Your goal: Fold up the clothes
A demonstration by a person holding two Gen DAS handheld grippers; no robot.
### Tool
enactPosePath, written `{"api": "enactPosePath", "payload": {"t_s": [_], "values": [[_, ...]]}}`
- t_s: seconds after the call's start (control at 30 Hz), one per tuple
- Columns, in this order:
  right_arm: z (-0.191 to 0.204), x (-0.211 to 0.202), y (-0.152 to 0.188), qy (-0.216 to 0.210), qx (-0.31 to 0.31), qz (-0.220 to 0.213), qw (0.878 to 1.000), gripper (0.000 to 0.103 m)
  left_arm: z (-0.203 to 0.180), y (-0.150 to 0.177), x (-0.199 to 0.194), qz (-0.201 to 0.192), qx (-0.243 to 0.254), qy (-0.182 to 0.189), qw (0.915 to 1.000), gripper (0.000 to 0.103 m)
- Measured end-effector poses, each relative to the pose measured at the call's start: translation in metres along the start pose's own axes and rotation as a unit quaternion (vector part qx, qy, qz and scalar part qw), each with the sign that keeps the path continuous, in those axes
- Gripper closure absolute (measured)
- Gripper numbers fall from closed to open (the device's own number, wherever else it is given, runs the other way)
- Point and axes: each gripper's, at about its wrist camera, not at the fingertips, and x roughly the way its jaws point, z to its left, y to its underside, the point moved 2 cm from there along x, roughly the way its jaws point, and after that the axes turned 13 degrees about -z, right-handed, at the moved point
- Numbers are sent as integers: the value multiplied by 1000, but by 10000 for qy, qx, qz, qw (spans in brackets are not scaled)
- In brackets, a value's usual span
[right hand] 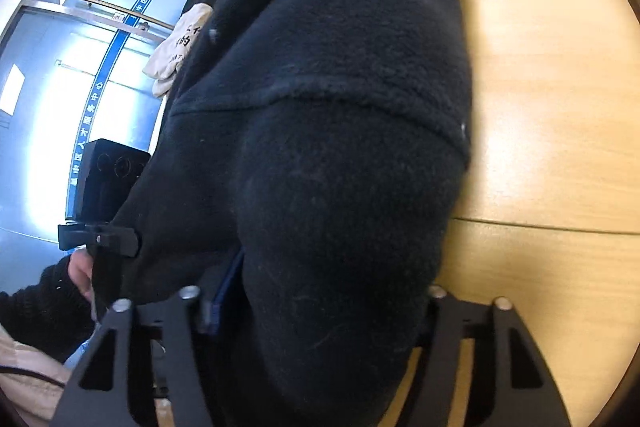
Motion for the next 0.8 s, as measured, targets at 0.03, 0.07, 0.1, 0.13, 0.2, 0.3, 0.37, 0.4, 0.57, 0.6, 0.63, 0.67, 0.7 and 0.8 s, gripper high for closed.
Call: {"api": "enactPosePath", "payload": {"t_s": [0.03, 0.07, 0.1, 0.13, 0.2, 0.3, 0.37, 0.4, 0.57, 0.6, 0.63, 0.67, 0.7, 0.8], "values": [[7, -5, 1, 106, -103, -77, 9999, 48, -1, 2, -4, -34, 9, 8, 10000, 23], [13, -8, 2, 193, -197, -139, 9995, 52, -5, 4, -10, -108, 20, 77, 9999, 29], [20, -12, 4, 274, -295, -196, 9990, 54, -9, 7, -15, -151, 54, 111, 9998, 30], [28, -15, 6, 333, -391, -237, 9984, 55, -13, 9, -19, -186, 94, 135, 9997, 32], [43, -19, 13, 418, -540, -312, 9972, 57, -21, 16, -30, -212, 188, 125, 9995, 33], [63, -21, 24, 465, -589, -397, 9964, 57, -22, 25, -49, -273, 225, 75, 9993, 34], [74, -19, 30, 439, -519, -428, 9968, 57, -15, 30, -65, -333, 208, 114, 9992, 37], [83, -18, 32, 428, -538, -466, 9965, 58, -11, 31, -74, -375, 188, 184, 9989, 37], [148, -18, 30, 344, -966, -1058, 9891, 60, -8, 15, -160, -822, 451, 491, 9944, 38], [166, -13, 26, 336, -1024, -1155, 9874, 60, -8, 9, -181, -928, 531, 507, 9930, 38], [184, -9, 21, 329, -1083, -1252, 9857, 60, -8, 3, -202, -1034, 611, 523, 9914, 38], [202, -4, 17, 312, -1138, -1340, 9839, 60, -8, -2, -223, -1140, 691, 538, 9896, 38], [221, 3, 11, 264, -1178, -1411, 9826, 60, -9, -8, -244, -1245, 771, 553, 9877, 38], [284, 25, -9, 14, -1318, -1645, 9775, 60, -10, -26, -310, -1594, 993, 559, 9806, 38]]}}
